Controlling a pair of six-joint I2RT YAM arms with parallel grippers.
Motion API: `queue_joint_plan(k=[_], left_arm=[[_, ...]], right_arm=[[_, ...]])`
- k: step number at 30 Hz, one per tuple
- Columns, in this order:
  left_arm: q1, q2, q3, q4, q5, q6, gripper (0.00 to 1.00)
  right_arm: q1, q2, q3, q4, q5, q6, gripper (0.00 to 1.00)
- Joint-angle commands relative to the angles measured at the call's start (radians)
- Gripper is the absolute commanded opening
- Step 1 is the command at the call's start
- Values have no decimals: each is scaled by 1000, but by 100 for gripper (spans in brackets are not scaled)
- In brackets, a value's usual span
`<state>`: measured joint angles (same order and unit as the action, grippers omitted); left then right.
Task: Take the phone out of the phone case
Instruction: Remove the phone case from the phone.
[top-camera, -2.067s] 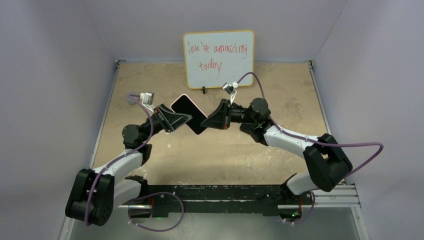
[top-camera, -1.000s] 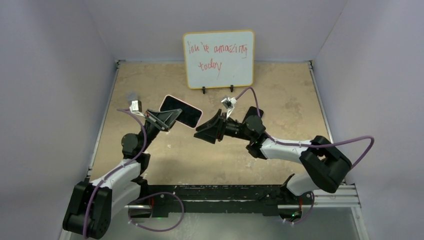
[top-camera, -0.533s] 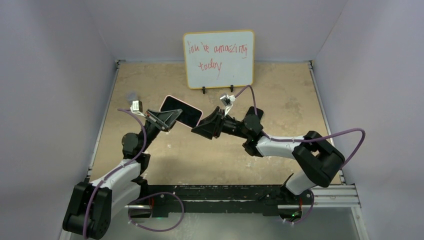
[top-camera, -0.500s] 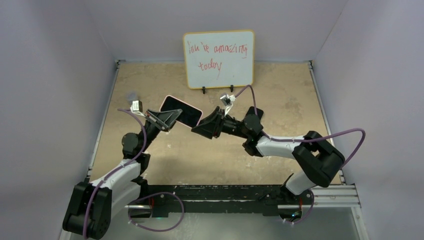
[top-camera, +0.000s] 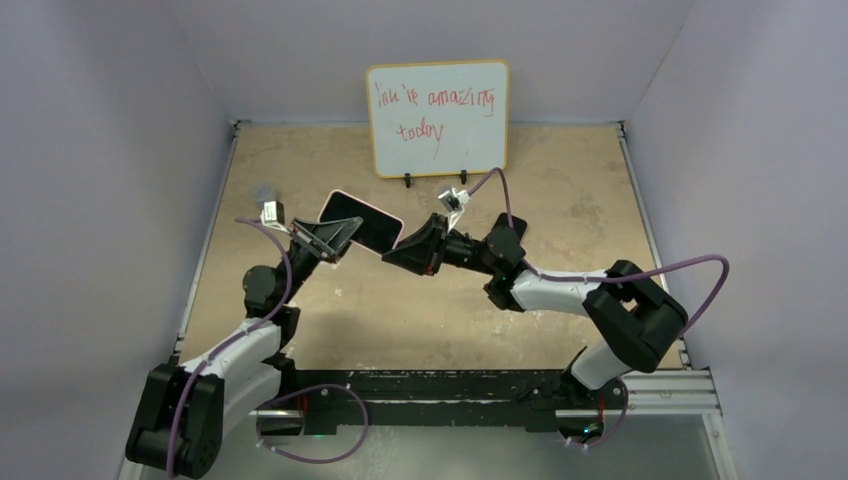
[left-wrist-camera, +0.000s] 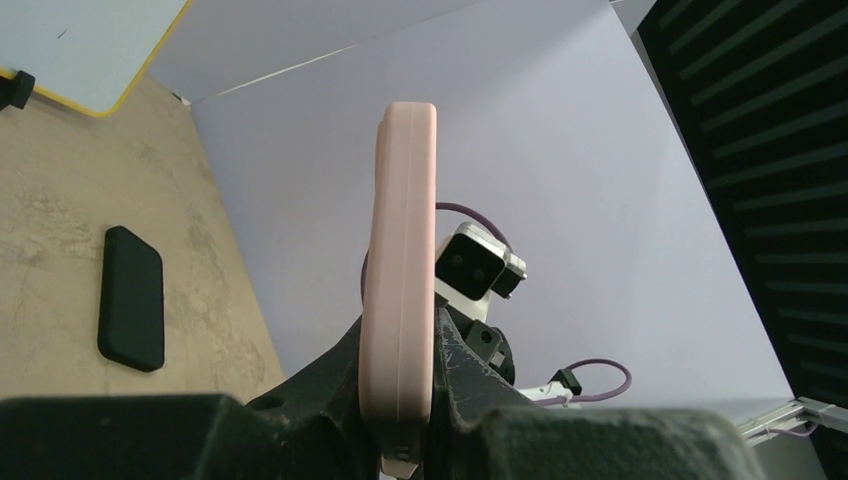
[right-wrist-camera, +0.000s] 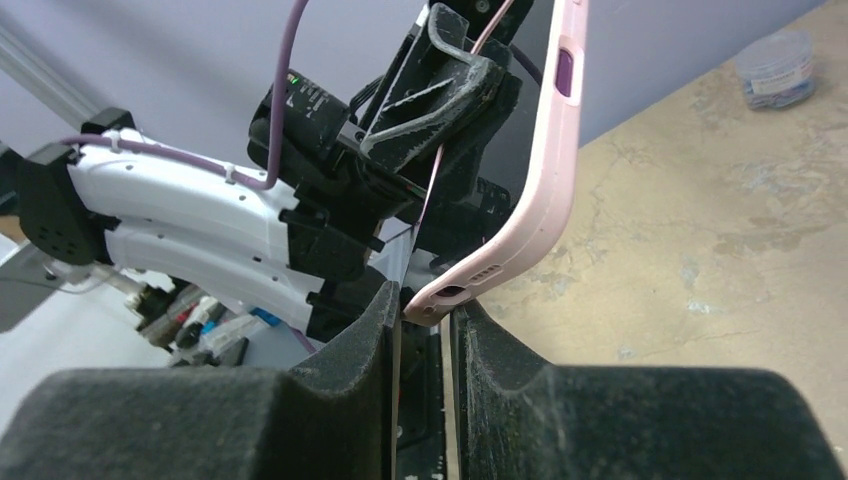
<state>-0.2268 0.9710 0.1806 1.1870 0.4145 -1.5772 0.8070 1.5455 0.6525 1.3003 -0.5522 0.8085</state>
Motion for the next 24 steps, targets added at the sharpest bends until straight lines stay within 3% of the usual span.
queue_joint_plan(k=[1, 7, 13, 15, 24], left_arm=[[0, 1, 31, 75, 45, -89, 0], [0, 9, 30, 92, 82, -132, 0], [-1, 0, 29, 88, 109, -144, 0], [-2, -2, 30, 94, 122, -147, 0], [-10, 23, 43, 154, 209, -142, 0]], right_arm=[[6, 3, 39, 23, -71, -190, 0], [0, 9, 93, -141, -162, -400, 0], [-15, -28, 120, -334, -51, -572, 0], [-37, -28, 131, -350, -20, -546, 0], [-117, 7, 177, -305, 70, -139, 0]])
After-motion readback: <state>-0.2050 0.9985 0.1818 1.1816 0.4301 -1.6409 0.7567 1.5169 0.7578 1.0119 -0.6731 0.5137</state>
